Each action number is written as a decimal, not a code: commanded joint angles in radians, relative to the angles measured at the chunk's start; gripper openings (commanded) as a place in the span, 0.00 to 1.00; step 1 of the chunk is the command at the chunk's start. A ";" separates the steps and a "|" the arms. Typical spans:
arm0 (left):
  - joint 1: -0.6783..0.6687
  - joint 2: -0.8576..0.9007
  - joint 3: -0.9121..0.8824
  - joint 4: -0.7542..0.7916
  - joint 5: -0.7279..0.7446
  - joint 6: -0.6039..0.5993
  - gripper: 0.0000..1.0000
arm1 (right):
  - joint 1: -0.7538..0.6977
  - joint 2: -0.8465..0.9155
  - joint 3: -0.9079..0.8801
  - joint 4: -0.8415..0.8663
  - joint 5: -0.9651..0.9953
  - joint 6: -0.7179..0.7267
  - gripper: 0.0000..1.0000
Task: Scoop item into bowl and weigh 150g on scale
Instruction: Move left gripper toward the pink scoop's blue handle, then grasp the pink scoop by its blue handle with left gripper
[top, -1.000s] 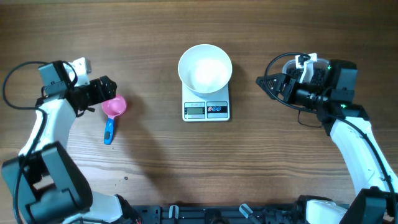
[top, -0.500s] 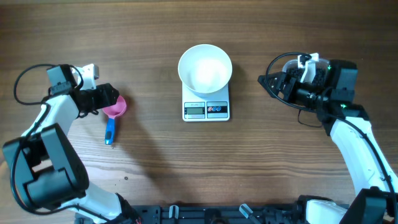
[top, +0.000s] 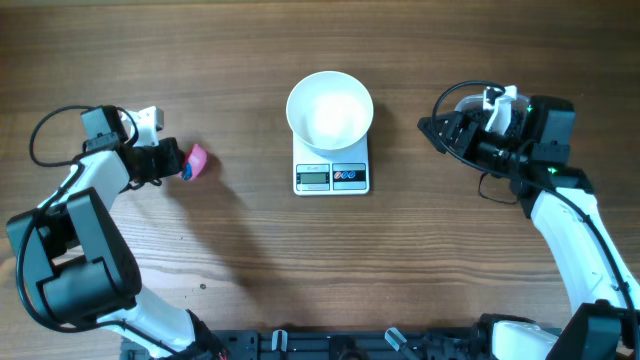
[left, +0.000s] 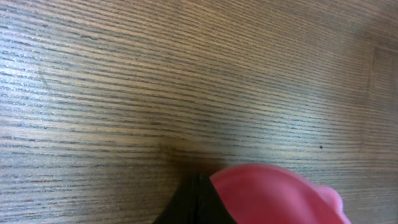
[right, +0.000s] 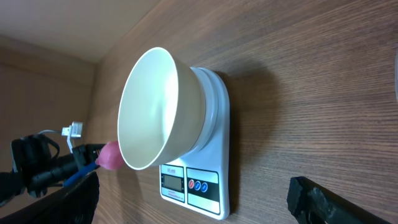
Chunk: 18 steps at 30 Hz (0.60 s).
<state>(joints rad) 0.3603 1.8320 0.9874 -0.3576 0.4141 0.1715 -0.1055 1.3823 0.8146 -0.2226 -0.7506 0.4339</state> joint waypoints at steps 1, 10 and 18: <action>-0.005 0.008 0.013 0.015 0.008 -0.010 0.04 | 0.002 0.006 0.023 0.004 0.018 0.013 0.99; -0.005 0.005 0.015 0.109 0.060 -0.110 0.04 | 0.002 0.006 0.023 -0.004 0.018 0.013 0.98; -0.005 0.001 0.036 0.135 0.216 -0.128 0.04 | 0.002 0.006 0.023 -0.014 0.045 0.011 0.98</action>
<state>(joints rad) 0.3603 1.8320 0.9901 -0.2268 0.5259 0.0723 -0.1055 1.3823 0.8146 -0.2310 -0.7452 0.4450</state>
